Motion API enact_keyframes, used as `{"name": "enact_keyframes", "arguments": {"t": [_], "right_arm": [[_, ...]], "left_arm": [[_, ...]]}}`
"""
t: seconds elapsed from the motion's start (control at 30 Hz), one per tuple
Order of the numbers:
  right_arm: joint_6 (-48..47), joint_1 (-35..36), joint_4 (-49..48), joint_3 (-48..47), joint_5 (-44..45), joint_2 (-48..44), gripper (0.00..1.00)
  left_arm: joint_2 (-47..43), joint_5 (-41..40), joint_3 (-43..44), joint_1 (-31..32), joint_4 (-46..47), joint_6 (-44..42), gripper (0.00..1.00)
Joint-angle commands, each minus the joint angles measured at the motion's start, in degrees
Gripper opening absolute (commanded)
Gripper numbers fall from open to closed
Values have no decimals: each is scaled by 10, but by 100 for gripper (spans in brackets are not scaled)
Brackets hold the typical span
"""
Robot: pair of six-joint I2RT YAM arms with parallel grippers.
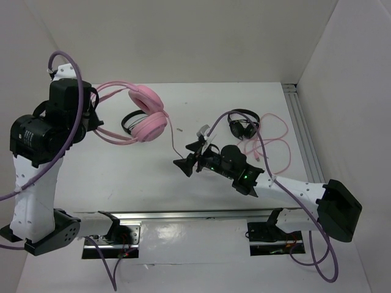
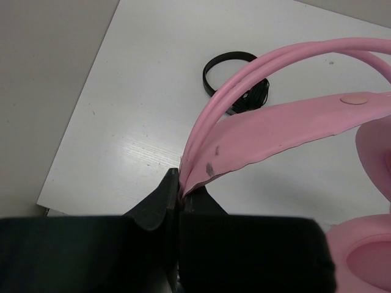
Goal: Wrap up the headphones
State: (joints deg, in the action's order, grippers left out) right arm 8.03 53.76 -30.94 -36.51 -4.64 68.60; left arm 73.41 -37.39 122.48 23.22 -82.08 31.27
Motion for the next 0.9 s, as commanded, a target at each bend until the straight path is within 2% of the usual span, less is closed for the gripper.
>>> {"name": "enact_keyframes", "arguments": {"t": [0.0, 0.2, 0.43, 0.47, 0.53, 0.57, 0.7, 0.77, 0.87], "right_arm": [[-30, -6, -39, -48, 12, 28, 84], [-20, -41, -50, -63, -37, 92, 65], [4, -67, -85, -30, -83, 108, 45], [4, -67, -90, -30, -83, 108, 39], [4, -67, -91, -25, -83, 108, 21], [10, -67, -84, -25, -83, 108, 0], [5, -53, -49, -25, -52, 77, 0], [-9, -41, -14, -33, -6, 40, 0], [-51, 8, 87, -65, 130, -15, 0]], "left_arm": [[-12, 19, 27, -5, 48, 9, 0], [-7, 31, 46, -16, 54, 9, 0], [-7, 17, 51, -44, 54, 9, 0], [-7, 17, 51, -44, 54, 9, 0], [-7, 17, 45, -49, 54, 9, 0], [-7, 22, 39, -56, 63, 9, 0], [-24, 22, -8, -61, 101, 9, 0], [-39, 8, -59, -61, 124, 9, 0], [-57, -42, -152, -61, 185, 4, 0]]}}
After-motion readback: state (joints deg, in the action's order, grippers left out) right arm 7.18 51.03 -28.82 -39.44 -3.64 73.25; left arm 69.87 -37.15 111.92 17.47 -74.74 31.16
